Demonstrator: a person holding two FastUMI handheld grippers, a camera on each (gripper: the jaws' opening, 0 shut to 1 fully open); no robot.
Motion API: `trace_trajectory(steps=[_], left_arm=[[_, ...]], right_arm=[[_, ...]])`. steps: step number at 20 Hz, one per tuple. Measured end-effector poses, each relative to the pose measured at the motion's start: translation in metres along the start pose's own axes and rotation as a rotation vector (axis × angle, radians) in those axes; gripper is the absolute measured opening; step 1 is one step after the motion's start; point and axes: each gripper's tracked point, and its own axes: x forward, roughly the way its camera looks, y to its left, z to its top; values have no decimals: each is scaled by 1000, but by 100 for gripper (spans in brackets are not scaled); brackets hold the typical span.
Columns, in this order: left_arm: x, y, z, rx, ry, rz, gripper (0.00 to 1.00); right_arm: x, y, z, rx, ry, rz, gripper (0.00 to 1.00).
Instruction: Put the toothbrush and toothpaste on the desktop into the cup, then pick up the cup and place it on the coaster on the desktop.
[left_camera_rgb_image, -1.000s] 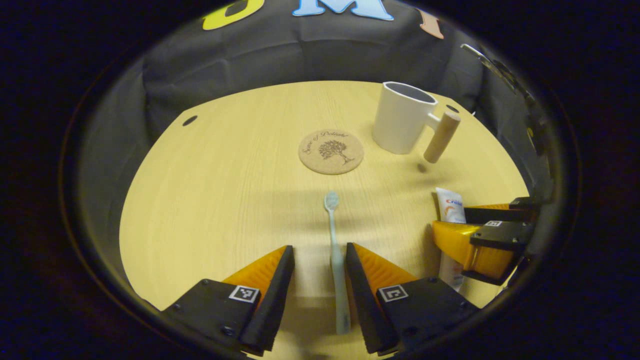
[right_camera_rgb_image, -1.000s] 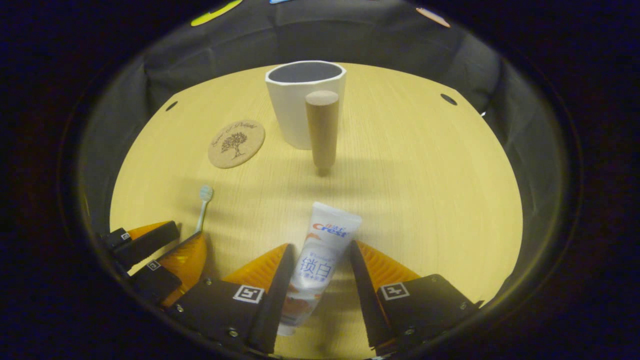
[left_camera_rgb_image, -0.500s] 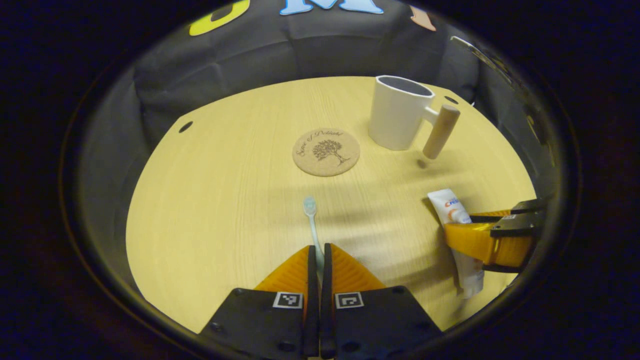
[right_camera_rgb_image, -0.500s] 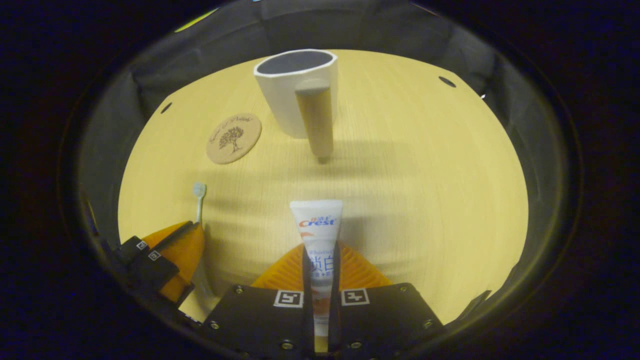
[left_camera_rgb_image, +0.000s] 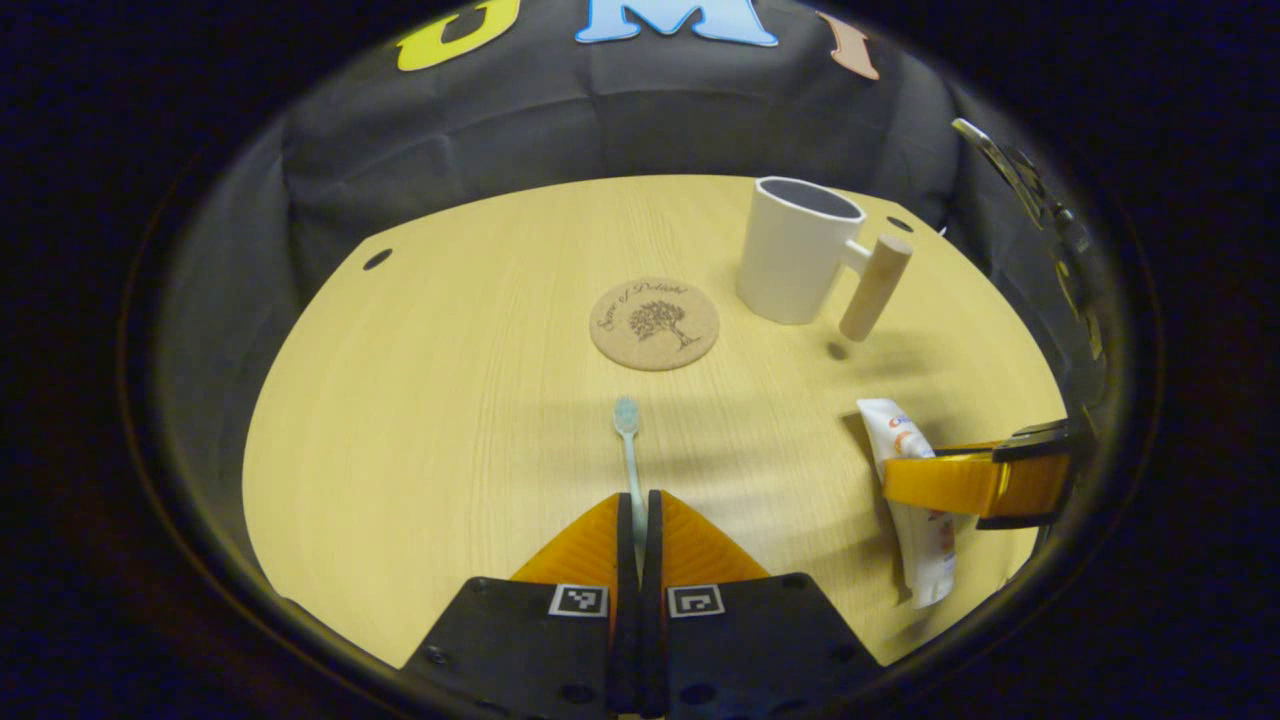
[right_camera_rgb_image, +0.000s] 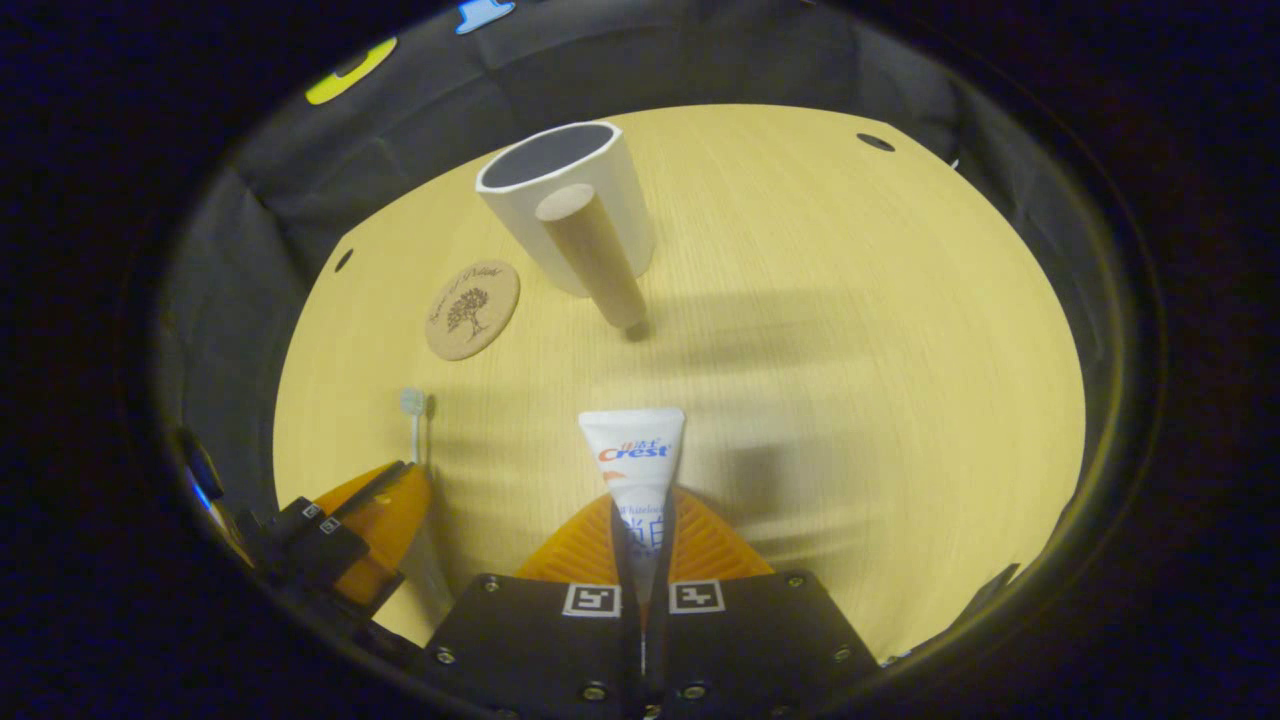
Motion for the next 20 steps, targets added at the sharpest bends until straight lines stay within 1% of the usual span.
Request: trace_trajectory(steps=[4, 7, 14, 20], left_arm=[[-18, 3, 13, -3, -49, -20, 8], [-24, 1, 24, -12, -84, -25, 7], [-45, 4, 60, -46, -179, -31, 7], [-66, 2, 90, -73, -247, -54, 7]], right_arm=[[-13, 0, 8, 13, -37, 15, 3], [-38, -6, 22, 12, -93, 19, 4], [-99, 0, 77, 8, -263, 68, 3], [-124, 13, 130, 9, -375, 107, 3]])
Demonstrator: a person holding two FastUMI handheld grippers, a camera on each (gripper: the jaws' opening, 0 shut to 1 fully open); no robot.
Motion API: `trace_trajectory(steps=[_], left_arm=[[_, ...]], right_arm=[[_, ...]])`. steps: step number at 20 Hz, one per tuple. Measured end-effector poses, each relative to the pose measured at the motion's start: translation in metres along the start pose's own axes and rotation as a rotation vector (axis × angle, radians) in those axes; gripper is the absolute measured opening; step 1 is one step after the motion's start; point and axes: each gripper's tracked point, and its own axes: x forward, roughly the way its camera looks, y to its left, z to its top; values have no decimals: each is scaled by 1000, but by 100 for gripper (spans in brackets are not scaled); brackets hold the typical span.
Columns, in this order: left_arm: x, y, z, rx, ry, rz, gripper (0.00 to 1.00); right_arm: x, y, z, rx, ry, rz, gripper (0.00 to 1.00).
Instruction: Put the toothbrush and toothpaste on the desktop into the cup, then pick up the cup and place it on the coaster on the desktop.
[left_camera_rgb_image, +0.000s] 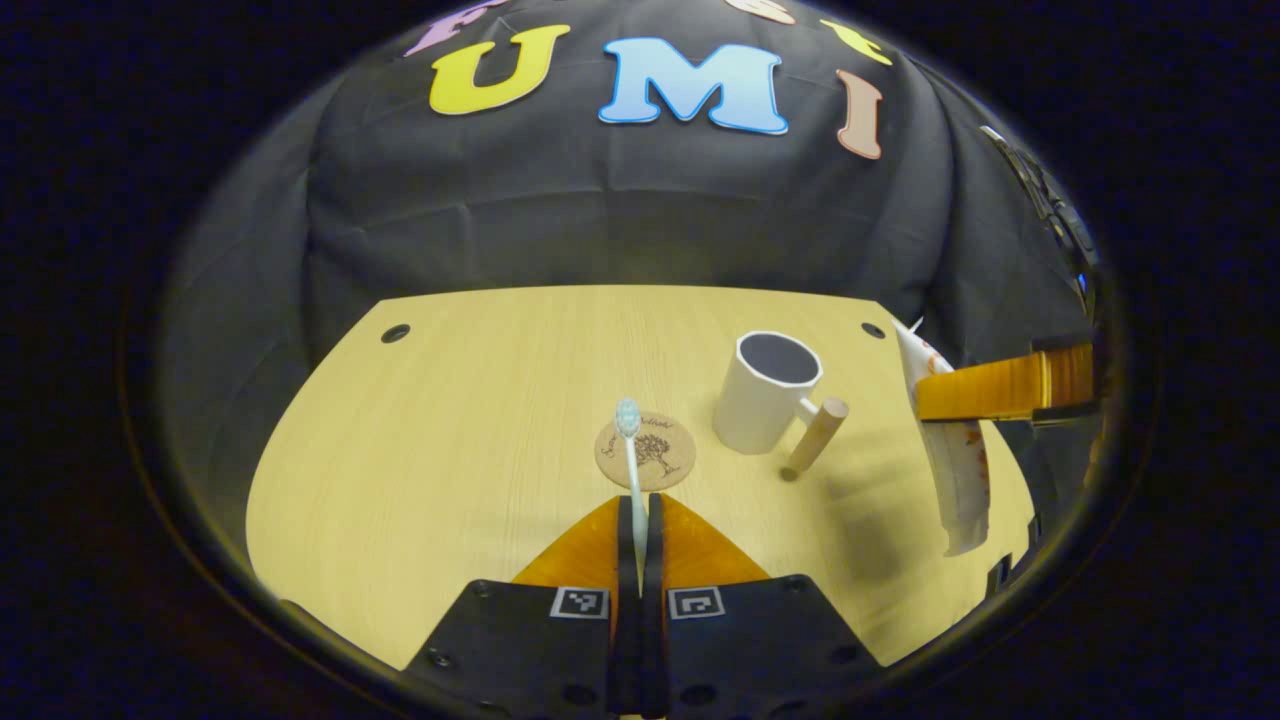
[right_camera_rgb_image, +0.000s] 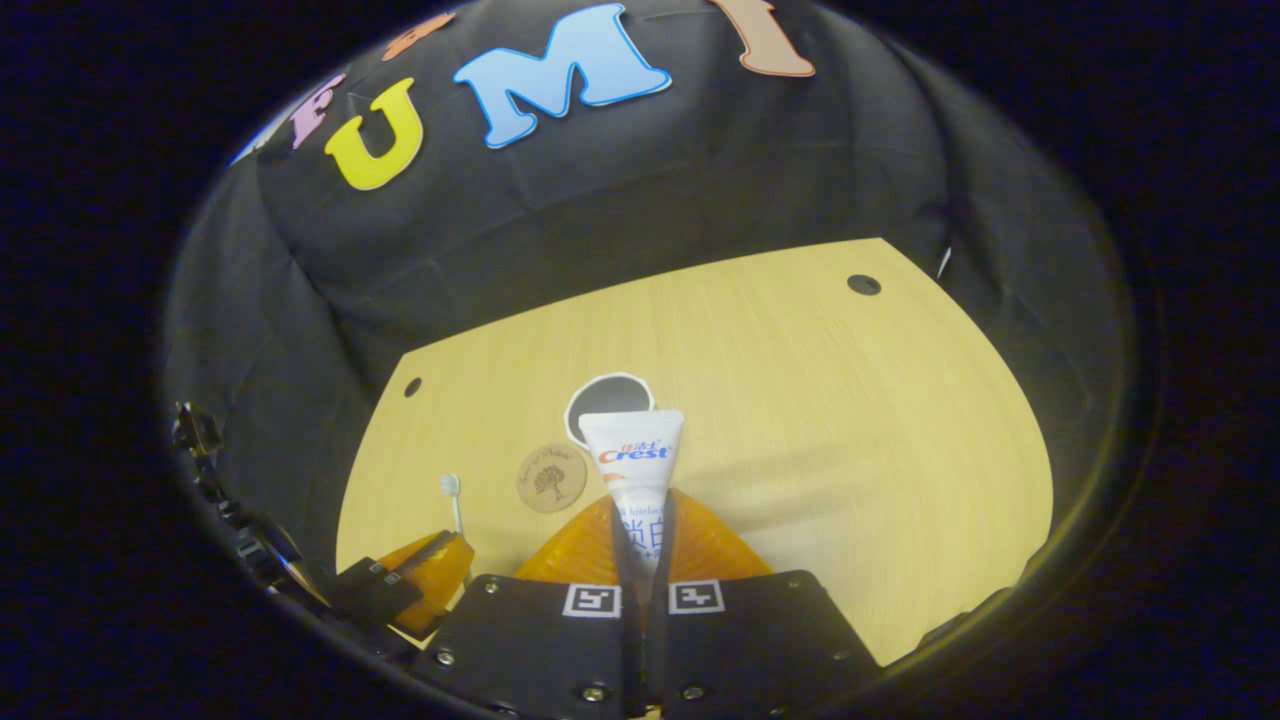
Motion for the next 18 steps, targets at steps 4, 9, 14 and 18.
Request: trace_trajectory(steps=[4, 9, 14, 18], left_arm=[[-8, -2, 13, -18, -22, -11, 7], [-14, -1, 17, -26, -27, -20, 7], [-14, 2, 18, -20, -17, -16, 7], [-17, 7, 26, -28, -19, -15, 7]], right_arm=[[6, 12, 38, 25, -80, 28, 3], [23, 26, 83, 74, -160, 57, 3], [58, 37, 118, 106, -227, 81, 3], [90, 38, 133, 119, -259, 74, 3]])
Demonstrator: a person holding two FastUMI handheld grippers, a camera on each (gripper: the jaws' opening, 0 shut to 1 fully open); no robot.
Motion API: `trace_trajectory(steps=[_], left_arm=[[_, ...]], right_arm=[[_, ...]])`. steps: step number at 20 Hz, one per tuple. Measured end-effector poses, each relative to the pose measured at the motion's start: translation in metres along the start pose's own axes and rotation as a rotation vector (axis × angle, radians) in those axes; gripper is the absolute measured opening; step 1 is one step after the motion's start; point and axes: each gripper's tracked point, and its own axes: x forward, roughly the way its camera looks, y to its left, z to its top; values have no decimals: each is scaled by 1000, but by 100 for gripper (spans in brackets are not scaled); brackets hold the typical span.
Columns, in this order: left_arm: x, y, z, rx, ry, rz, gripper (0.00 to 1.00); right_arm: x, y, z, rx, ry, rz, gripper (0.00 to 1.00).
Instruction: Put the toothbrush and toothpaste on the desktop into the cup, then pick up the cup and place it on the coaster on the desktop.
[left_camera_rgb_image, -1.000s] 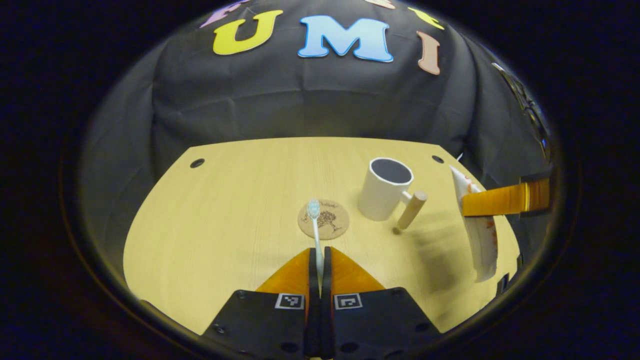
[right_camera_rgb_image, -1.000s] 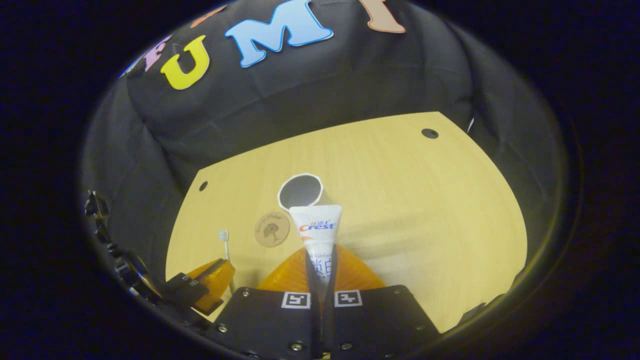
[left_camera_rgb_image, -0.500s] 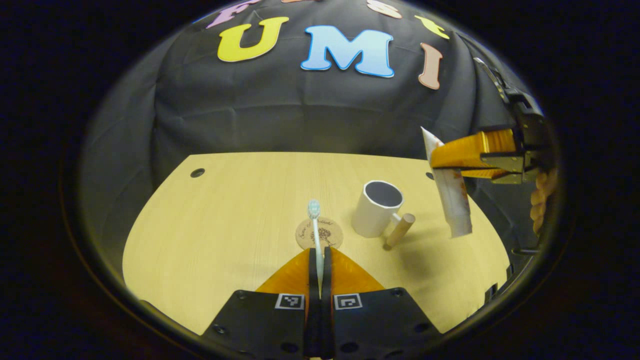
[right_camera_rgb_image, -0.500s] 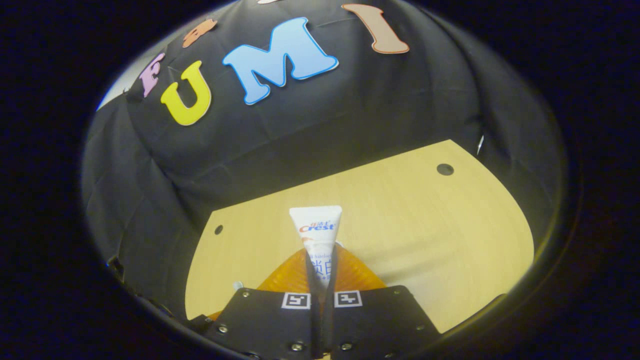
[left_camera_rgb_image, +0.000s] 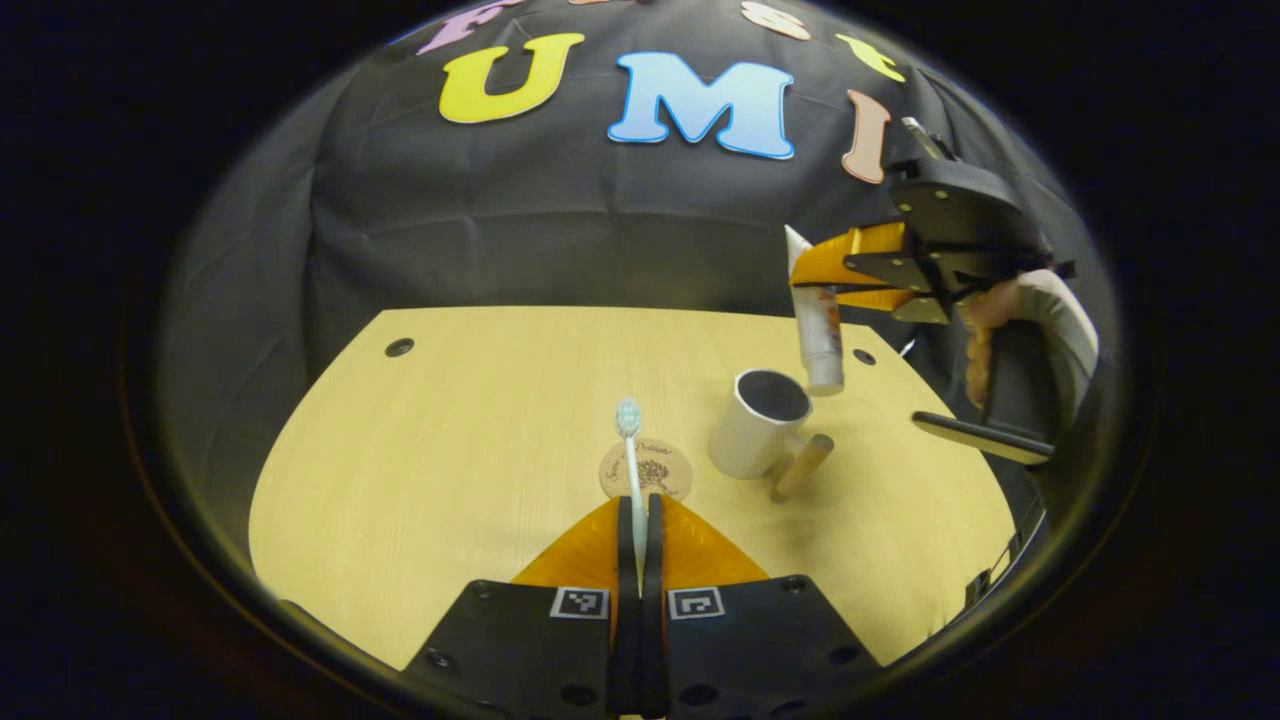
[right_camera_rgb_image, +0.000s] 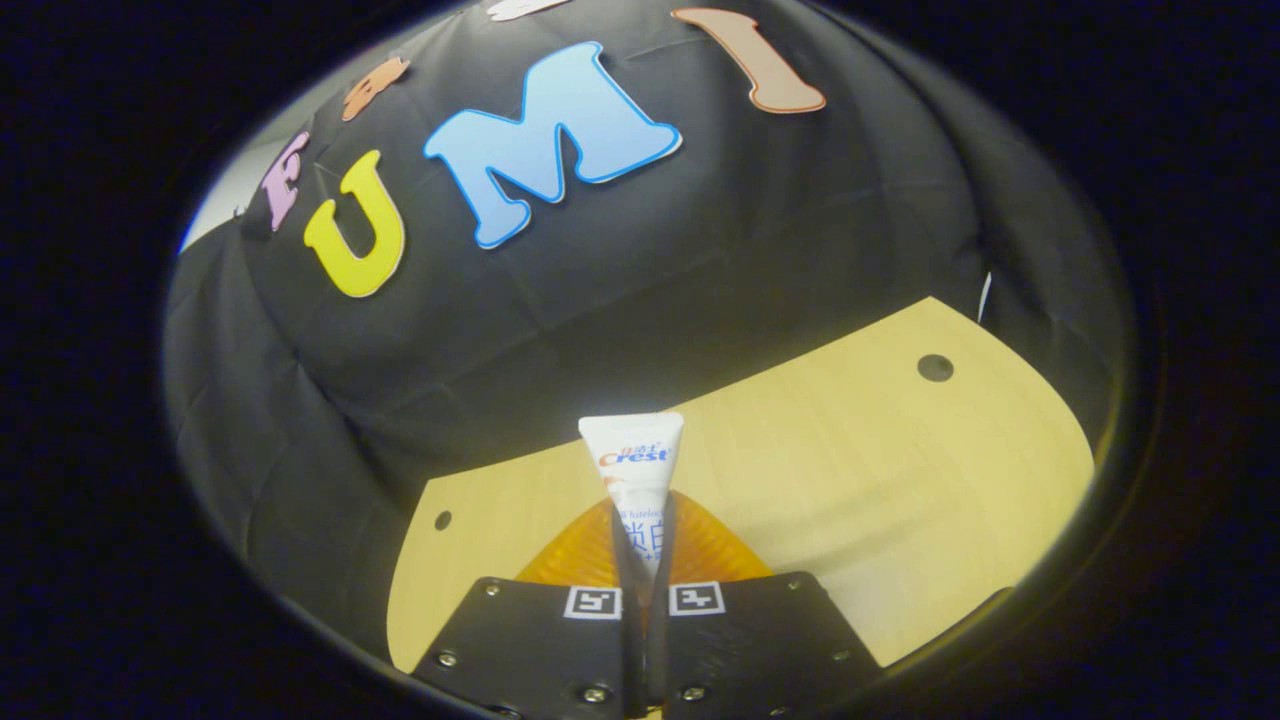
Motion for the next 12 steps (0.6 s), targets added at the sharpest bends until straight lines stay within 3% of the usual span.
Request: trace_trajectory(steps=[8, 12], left_arm=[[-5, 6, 6, -28, 2, 12, 7], [-6, 9, 6, -43, 0, 21, 7]], right_arm=[[40, -8, -19, -120, -53, -41, 4], [47, -15, -34, -105, -55, -58, 4]])
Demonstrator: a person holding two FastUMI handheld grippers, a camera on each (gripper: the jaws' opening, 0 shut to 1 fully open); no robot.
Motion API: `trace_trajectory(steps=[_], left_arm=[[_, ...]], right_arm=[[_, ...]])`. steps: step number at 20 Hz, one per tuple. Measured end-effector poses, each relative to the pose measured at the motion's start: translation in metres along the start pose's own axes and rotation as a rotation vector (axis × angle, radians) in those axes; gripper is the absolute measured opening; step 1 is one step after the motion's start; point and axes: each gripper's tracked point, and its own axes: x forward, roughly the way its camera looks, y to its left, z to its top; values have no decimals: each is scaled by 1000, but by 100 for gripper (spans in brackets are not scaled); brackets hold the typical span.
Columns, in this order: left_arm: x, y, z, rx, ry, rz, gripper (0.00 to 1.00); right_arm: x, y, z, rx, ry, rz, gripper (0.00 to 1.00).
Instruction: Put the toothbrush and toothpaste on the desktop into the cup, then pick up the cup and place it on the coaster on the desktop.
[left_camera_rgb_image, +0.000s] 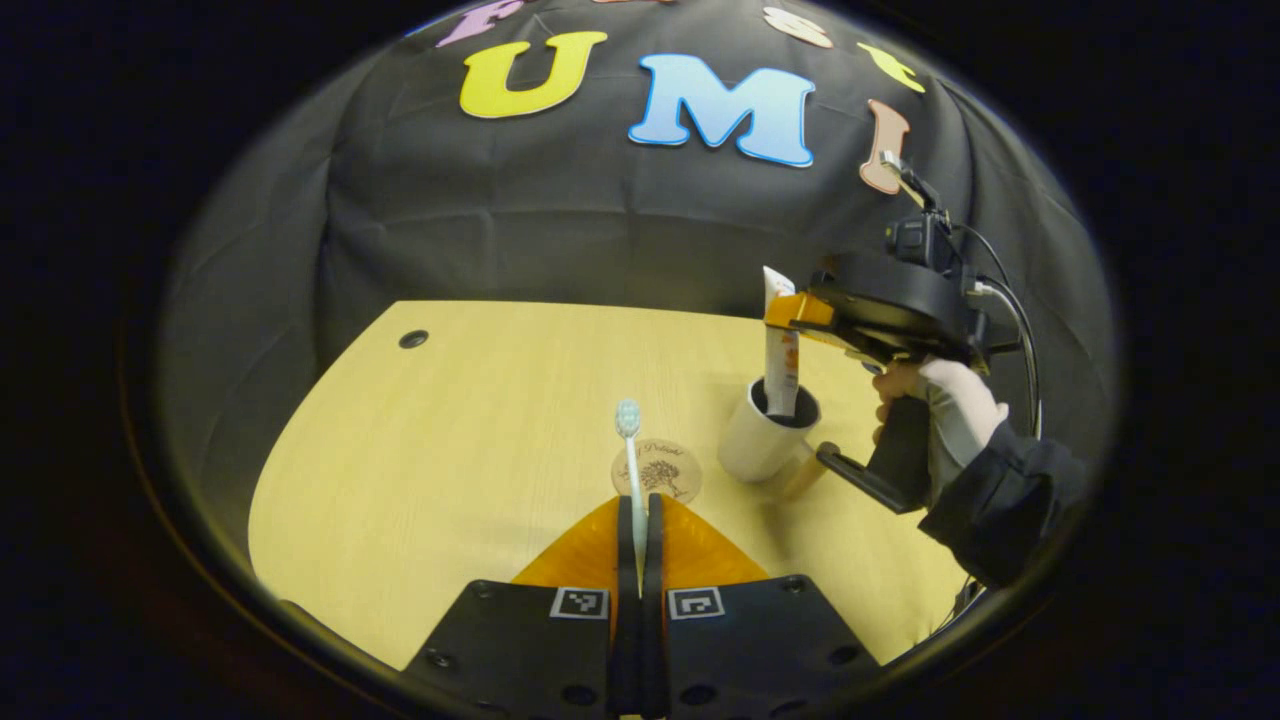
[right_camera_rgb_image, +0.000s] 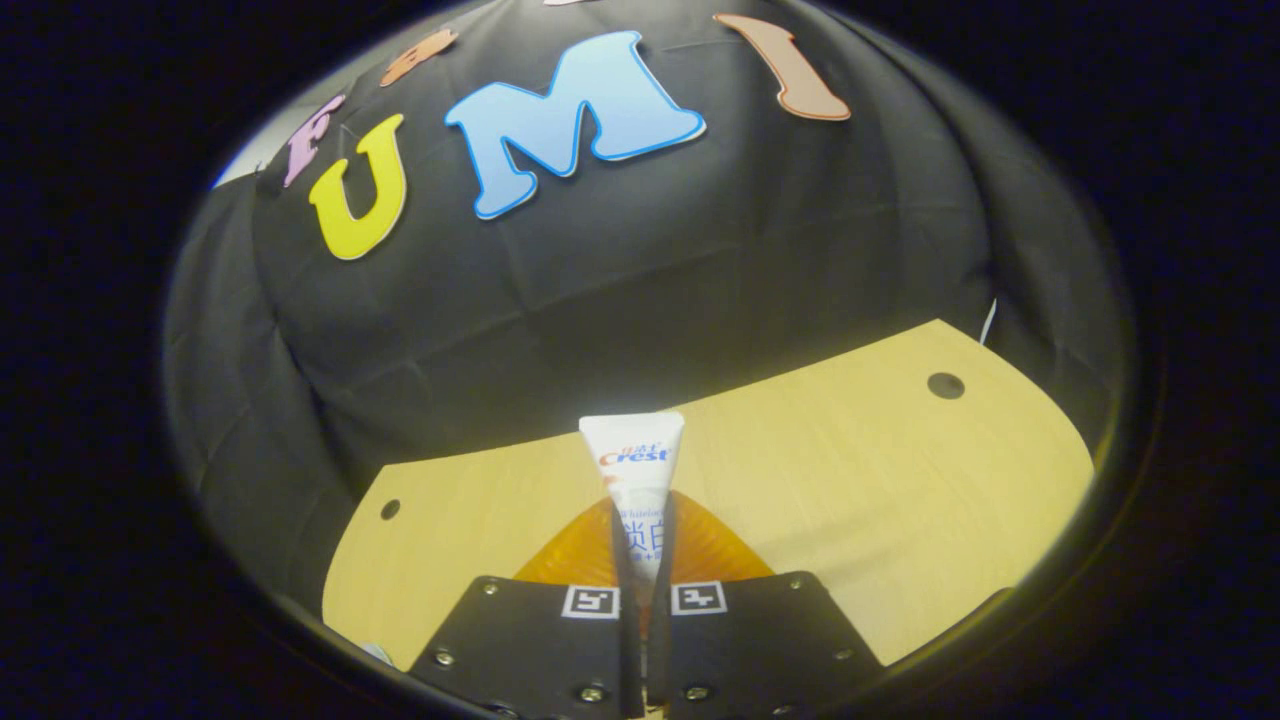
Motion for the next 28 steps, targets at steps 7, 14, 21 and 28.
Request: trace_trajectory(steps=[7, 14, 21, 28], left_arm=[[-1, 8, -6, -23, -4, 11, 7], [1, 1, -5, -24, -19, 7, 7], [-2, -11, 5, -5, -60, -12, 7], [0, -27, 23, 45, -126, -45, 7]], right_arm=[[-14, -10, -8, -32, -72, -24, 5], [-26, -6, -7, -50, -82, -7, 36], [-42, -6, -11, -41, -71, 19, 59], [-63, -10, 28, 28, -150, 59, 65]])
